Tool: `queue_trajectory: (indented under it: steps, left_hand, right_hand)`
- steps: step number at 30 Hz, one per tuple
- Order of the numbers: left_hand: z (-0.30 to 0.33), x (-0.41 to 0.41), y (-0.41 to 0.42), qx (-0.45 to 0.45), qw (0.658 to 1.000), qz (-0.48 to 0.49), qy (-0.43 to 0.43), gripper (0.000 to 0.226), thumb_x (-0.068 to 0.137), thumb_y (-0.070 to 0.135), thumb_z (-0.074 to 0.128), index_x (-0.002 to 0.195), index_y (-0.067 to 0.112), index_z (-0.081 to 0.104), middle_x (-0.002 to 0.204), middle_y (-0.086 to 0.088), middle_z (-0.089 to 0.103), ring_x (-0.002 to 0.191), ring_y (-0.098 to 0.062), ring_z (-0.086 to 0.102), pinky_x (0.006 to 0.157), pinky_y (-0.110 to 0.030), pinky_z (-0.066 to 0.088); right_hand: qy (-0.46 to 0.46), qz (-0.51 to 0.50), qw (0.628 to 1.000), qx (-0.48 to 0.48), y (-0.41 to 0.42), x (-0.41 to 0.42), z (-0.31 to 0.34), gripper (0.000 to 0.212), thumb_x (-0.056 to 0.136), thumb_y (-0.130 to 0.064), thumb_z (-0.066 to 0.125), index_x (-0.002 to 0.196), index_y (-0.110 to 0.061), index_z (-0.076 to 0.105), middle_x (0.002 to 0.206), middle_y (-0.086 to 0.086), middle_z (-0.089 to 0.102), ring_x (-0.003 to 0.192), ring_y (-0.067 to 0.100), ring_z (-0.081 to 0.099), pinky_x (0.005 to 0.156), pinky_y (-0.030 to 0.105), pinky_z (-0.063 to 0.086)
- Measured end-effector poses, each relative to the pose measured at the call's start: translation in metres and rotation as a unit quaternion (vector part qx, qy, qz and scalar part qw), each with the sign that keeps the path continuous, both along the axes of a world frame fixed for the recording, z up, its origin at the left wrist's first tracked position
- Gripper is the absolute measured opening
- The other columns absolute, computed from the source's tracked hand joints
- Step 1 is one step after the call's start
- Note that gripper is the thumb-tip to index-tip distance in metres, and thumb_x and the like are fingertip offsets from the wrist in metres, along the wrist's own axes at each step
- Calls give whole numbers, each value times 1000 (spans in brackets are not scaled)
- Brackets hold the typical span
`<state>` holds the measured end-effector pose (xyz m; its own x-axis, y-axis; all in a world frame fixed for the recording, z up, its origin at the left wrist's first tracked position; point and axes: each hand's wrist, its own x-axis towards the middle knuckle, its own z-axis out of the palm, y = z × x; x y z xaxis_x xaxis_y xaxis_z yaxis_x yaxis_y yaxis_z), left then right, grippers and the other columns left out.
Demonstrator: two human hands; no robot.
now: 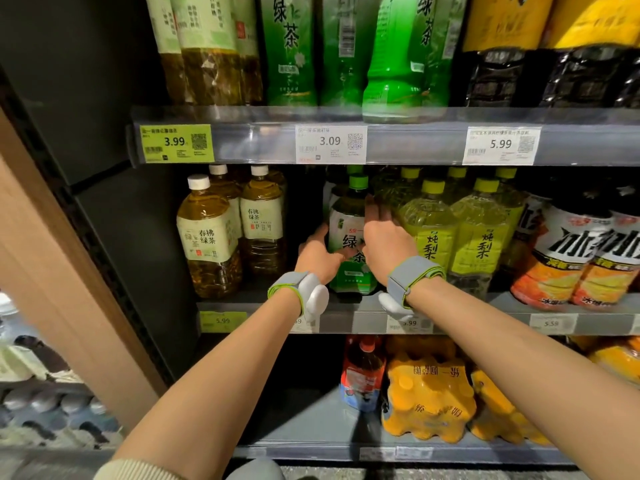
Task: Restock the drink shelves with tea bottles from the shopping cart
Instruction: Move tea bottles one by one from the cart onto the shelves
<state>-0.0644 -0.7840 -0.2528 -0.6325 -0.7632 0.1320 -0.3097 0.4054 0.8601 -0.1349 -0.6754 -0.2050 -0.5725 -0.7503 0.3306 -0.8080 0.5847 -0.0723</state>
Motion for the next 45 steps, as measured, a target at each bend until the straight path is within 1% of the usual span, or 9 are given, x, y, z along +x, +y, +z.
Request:
queue_trajectory:
  steps: [3,8,12,17,24,31,36,41,45]
  left_hand:
    - [0,5,5,12,1000,-1,-2,71,82,27,70,145,22,36,136,-8,54,128,-27,48,105,-39,44]
    - [5,37,13,19,1000,-9,17,49,92,17,58,139,11,45,135,-7,57,121,-20,56,104,-26,42]
    - [6,60,18,14,998,-6,56,35,93,17,55,128,15,55,122,-5,66,106,-20,64,99,-39,50]
    - [15,82,29,66,995,-3,71,19,91,22,56,109,27,62,107,-3,70,98,-21,67,93,-45,54]
    - [117,102,77,123,992,-37,18,18,90,27,56,108,27,61,105,-2,69,98,-19,67,92,-46,54]
    - [254,112,141,150,986,-73,-31,27,89,27,55,115,24,54,108,-6,69,100,-24,66,92,-47,53]
    - [346,114,214,169,973,-139,-75,31,83,35,55,112,25,54,104,-8,70,98,-28,67,91,-49,53]
    - [385,111,277,198,959,-184,-82,24,92,21,53,116,20,52,102,-5,69,94,-28,68,88,-49,55]
    - [396,103,329,218,943,-229,-105,39,79,33,55,115,19,54,107,-10,70,93,-30,69,86,-51,55]
  right_hand:
    - [-33,12,999,-12,6,-1,0,57,91,-11,56,140,-4,30,140,22,37,107,42,56,84,44,50]
    - [-7,58,997,-59,33,11,-5,37,94,-19,52,127,-7,40,123,13,45,113,32,48,86,40,45]
    - [-50,74,992,-85,49,20,-7,42,95,-21,50,135,-12,43,135,8,44,123,27,46,98,37,42]
    - [-135,36,985,-98,68,38,15,33,95,-21,50,127,-14,52,131,7,49,118,25,50,96,37,44]
    - [-225,-44,971,-64,125,59,119,32,95,-22,51,125,-13,55,129,9,51,116,28,53,95,37,44]
    - [-303,-116,942,-79,206,78,251,43,93,-21,54,133,-11,44,132,13,49,121,30,50,100,43,45]
    - [-333,-188,921,-78,293,96,348,46,95,-27,51,138,-16,39,122,8,50,101,24,58,89,45,51]
    - [-313,-218,923,-50,361,113,390,47,96,-28,49,139,-14,37,136,11,46,116,30,54,93,44,49]
    - [-320,-263,907,-72,426,135,415,47,96,-26,51,140,-16,38,137,13,46,123,32,49,96,48,46]
